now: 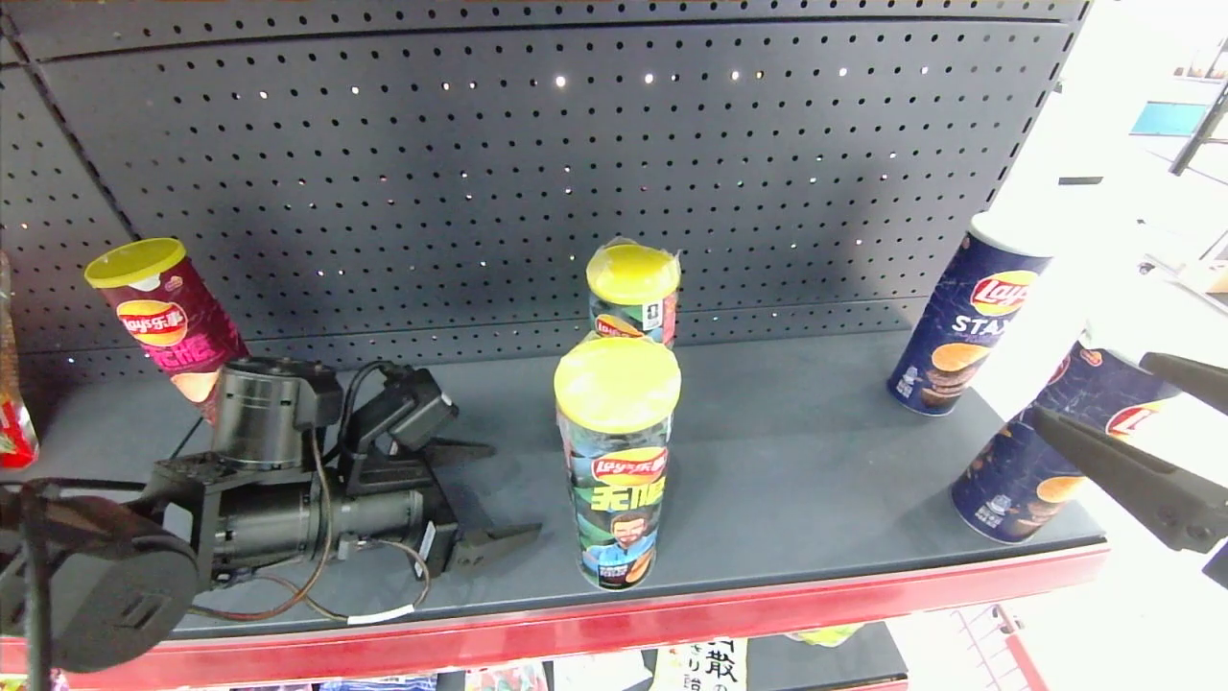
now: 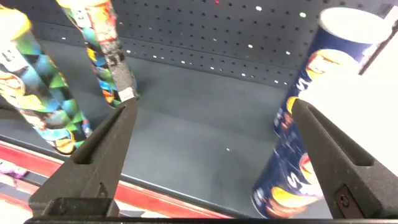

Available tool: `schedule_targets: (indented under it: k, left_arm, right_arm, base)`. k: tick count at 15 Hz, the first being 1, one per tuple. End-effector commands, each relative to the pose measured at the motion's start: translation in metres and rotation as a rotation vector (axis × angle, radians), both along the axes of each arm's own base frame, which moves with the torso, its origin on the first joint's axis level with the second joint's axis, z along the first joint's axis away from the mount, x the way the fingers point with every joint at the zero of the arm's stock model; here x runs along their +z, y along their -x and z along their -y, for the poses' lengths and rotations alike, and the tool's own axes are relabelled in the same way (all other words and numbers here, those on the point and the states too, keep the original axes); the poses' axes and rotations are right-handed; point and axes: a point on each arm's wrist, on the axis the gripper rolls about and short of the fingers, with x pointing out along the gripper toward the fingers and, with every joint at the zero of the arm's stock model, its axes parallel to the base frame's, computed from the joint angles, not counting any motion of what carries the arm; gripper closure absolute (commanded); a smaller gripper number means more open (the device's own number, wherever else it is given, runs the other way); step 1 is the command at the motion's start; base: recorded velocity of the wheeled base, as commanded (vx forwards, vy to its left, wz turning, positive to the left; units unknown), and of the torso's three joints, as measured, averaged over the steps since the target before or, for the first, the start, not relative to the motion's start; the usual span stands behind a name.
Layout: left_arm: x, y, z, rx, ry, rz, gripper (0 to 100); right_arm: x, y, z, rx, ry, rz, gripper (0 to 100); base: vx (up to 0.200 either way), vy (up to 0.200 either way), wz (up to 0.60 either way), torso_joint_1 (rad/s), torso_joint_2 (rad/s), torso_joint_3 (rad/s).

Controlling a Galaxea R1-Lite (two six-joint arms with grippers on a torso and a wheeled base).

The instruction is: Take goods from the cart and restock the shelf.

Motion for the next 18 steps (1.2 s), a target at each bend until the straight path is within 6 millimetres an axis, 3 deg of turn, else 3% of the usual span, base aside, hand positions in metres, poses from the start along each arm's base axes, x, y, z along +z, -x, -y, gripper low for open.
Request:
schedule_targets:
  k: [1,4,6,8,10,12,15,16,18]
  left_arm:
    - [0.027,0.039,-0.037,0.101,0.034,0.096,0]
    - [0.04,0.09,-0.078,0.287,0.044,0.2,0]
    - [0.044,0.115,-0.094,0.416,0.033,0.258,0]
    - [0.041,0.139,-0.097,0.452,0.052,0.245,0]
    - [0.044,0.158,-0.096,0.483,0.093,0.254,0]
    - [0.04,0.182,-0.098,0.616,0.051,0.262,0]
    - [0.047,0.193,-0.099,0.671,0.0,0.261,0]
    - [0.059,0.193,-0.1,0.689,-0.029,0.319,0]
    - [0.058,0.194,-0.101,0.721,-0.083,0.336,0]
  right_arm:
    - [-0.001,0.006,0.01,-0.048,-0.011,0.024,0]
    - [0.004,0.014,0.029,-0.198,-0.001,0.088,0]
    - [0.009,0.021,0.035,-0.239,0.015,0.131,0]
    - [0.008,0.024,0.041,-0.301,0.042,0.149,0]
    - [-0.006,0.03,0.049,-0.395,0.058,0.129,0]
    - [-0.008,0.028,0.054,-0.463,0.073,0.101,0]
    - [-0.015,0.032,0.054,-0.428,0.076,0.039,0]
    - [-0.021,0.036,0.055,-0.44,0.043,0.003,0]
    - [-0.03,0.041,0.058,-0.481,0.012,-0.063,0]
  base:
    - [0.0,0.0,0.0,0.0,0.0,0.0]
    - [0.0,0.0,0.0,0.0,0.0,0.0]
    - [0.0,0.0,0.0,0.0,0.0,0.0]
    - [0.0,0.0,0.0,0.0,0.0,0.0]
    - [0.0,0.0,0.0,0.0,0.0,0.0]
    - [0.0,0.0,0.0,0.0,0.0,0.0]
    - [0.0,0.0,0.0,0.0,0.0,0.0]
    - [0.0,0.0,0.0,0.0,0.0,0.0]
    - [0.0,0.0,0.0,0.0,0.0,0.0]
